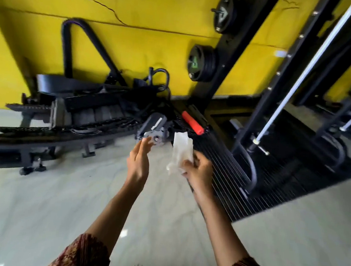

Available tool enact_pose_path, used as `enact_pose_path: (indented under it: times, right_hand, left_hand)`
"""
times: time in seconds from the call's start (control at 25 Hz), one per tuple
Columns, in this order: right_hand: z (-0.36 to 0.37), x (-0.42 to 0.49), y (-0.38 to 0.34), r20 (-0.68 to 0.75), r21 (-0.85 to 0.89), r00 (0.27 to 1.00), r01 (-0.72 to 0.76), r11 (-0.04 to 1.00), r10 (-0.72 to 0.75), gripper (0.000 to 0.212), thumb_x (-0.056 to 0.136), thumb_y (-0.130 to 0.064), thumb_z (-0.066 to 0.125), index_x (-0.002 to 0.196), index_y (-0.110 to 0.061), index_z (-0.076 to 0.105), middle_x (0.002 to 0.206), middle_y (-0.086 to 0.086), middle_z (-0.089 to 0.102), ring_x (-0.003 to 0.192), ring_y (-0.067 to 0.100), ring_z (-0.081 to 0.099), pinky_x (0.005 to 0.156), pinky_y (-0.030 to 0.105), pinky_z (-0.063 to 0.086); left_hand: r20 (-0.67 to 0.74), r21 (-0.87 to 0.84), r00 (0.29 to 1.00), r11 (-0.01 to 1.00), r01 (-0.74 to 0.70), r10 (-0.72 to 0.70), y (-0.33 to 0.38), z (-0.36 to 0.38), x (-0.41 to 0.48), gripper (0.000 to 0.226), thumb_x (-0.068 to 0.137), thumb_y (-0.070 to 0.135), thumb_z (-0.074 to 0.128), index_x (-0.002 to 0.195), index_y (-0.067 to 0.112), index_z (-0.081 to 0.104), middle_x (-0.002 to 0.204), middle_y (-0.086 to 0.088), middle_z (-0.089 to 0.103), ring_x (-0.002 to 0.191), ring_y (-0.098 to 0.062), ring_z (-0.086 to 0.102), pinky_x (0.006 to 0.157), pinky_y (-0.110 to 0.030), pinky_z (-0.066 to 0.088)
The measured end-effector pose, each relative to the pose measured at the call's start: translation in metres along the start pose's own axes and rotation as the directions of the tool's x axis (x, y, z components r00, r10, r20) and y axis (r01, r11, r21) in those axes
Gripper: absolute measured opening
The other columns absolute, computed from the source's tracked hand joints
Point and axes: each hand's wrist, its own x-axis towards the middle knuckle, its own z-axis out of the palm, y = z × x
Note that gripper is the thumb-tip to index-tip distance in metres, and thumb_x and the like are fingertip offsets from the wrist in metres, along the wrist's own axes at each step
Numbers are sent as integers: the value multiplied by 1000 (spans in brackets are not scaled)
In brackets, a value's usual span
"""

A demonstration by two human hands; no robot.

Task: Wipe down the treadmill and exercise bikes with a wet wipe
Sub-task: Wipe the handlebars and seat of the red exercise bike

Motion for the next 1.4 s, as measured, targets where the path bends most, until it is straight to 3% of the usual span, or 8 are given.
enact_pose_path:
  times: [0.16, 0.32, 0.44, 0.6, 0.76, 1.0, 1.2, 1.4]
  right_hand:
    - [107, 67, -9, 233, 44, 972, -17, 999, 6, 24, 63, -18, 52, 82, -23, 66, 75, 4, 68, 70, 21, 62, 55, 36, 54]
    - [219, 137, -50, 407, 77, 912, 24, 997, -54, 21, 71, -18, 49, 85, -11, 64, 74, 2, 63, 71, 17, 58, 62, 39, 51]
    - [294, 181, -68, 514, 128, 855, 4, 992, -70, 21, 87, 0, 48, 101, -6, 62, 89, 8, 66, 82, 23, 63, 65, 37, 56]
    - [394, 216, -74, 622, 111, 781, -20, 994, -54, 27, 87, 6, 47, 108, -5, 61, 99, 15, 67, 90, 29, 65, 65, 39, 59]
    - [517, 235, -89, 748, 130, 653, 31, 991, -118, 32, 86, 7, 53, 116, -1, 60, 106, 16, 67, 96, 28, 65, 73, 37, 58]
    - [683, 229, -144, 916, 146, 362, 107, 984, -175, 32, 85, 3, 55, 113, -12, 62, 107, 12, 67, 97, 26, 65, 82, 46, 56]
    - [798, 153, -170, 968, 211, 116, 104, 972, -222, 44, 81, -1, 56, 124, -9, 58, 113, 14, 66, 102, 27, 65, 83, 47, 56]
    - [892, 70, -181, 965, 242, -116, 53, 969, -235, 47, 86, 4, 53, 131, -10, 51, 116, 11, 62, 101, 26, 64, 78, 40, 58]
  left_hand:
    - [-170, 24, 985, 999, -28, 32, 2, -42, 92, 28, 101, 35, 39, 109, 22, 62, 107, 2, 65, 109, -16, 58, 98, -34, 39]
    - [-296, 6, 952, 997, -75, 73, 31, -94, 205, 36, 100, 39, 39, 120, 18, 60, 118, -5, 63, 114, -15, 56, 98, -30, 38]
    - [-403, 46, 907, 992, -116, 124, 47, -137, 268, 47, 90, 51, 41, 120, 21, 61, 113, 0, 64, 112, -14, 56, 99, -32, 37]
    - [-573, 30, 811, 992, -121, 116, 50, -199, 317, 32, 101, 34, 38, 116, 18, 62, 116, -4, 64, 112, -15, 56, 98, -32, 37]
    - [-750, 6, 651, 985, -170, 116, 59, -280, 375, 30, 102, 29, 37, 115, 16, 61, 117, -9, 62, 115, -19, 56, 100, -34, 37]
    - [-918, 90, 364, 977, -191, 156, 105, -388, 426, 38, 102, 28, 35, 123, 9, 59, 122, -10, 62, 110, -16, 57, 102, -35, 38]
    - [-983, 160, 64, 973, -166, 173, 123, -480, 405, 39, 103, 24, 31, 127, 8, 56, 117, -3, 59, 110, -15, 53, 98, -30, 37]
    - [-978, 191, -106, 973, -129, 178, 120, -594, 392, 41, 104, 27, 27, 129, 9, 53, 126, -7, 58, 113, -17, 51, 98, -29, 34]
